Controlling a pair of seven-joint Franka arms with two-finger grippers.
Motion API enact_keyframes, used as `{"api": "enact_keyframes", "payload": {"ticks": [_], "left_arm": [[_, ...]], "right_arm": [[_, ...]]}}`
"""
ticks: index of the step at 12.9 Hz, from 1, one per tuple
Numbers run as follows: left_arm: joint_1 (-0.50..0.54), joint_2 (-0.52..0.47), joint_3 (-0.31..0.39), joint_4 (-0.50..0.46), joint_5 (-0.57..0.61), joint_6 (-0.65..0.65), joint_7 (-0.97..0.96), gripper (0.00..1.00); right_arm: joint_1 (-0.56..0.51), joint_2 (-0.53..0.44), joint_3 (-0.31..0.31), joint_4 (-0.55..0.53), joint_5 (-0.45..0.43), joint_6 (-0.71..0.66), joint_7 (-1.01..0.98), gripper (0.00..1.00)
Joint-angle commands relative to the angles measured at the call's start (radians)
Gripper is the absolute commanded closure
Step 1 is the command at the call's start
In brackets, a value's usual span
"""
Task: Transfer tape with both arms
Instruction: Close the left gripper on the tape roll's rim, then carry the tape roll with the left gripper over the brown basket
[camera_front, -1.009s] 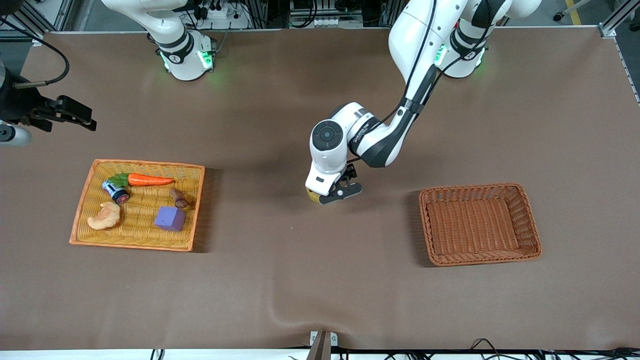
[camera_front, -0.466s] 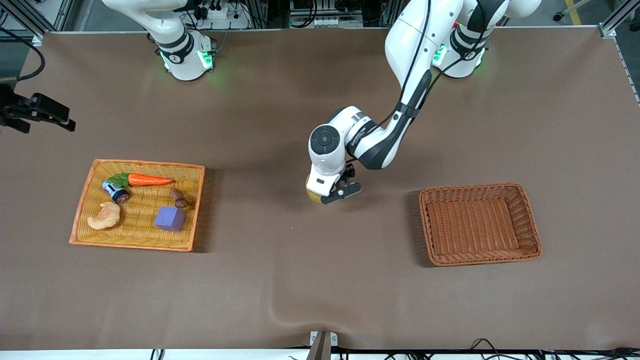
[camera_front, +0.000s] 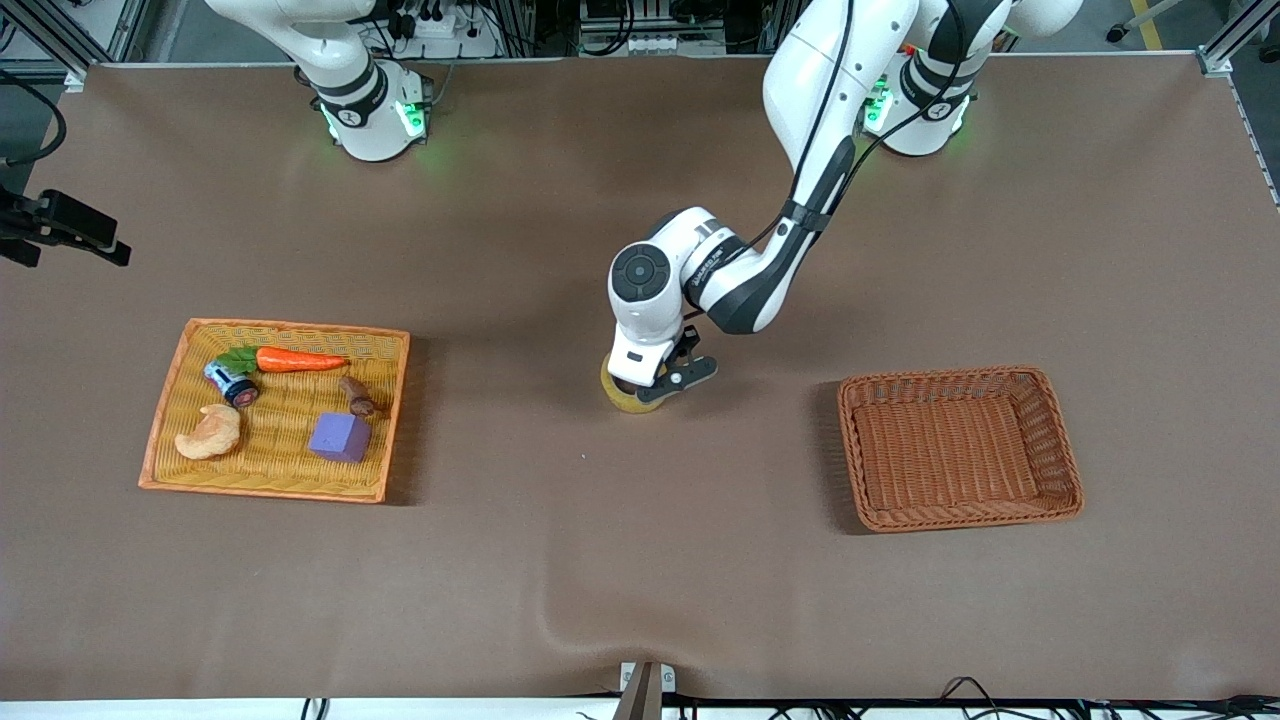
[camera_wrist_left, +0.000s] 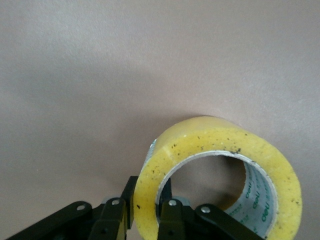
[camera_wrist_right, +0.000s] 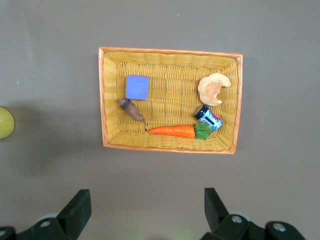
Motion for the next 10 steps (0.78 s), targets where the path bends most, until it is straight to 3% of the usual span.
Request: {"api": "enact_keyframes", "payload": {"ticks": [1, 4, 10], "left_arm": [[0.002, -0.072, 0.009, 0.002, 0.018, -0.062, -0.045, 1.00], [0.054, -0.207, 0.022, 0.002, 0.021, -0.110, -0.131, 1.00], [0.282, -0.454, 0.029, 0.002, 0.030, -0.205, -0.225, 1.00]], "right_arm": [[-0.018, -0.016, 0.020, -0.011, -0.010, -0.012, 0.011, 0.00], [-0.018, -0.017, 0.020, -0.011, -0.014, -0.008, 0.012, 0.00], [-0.019, -0.025, 0.020, -0.028, -0.009, -0.011, 0.011, 0.00]]}}
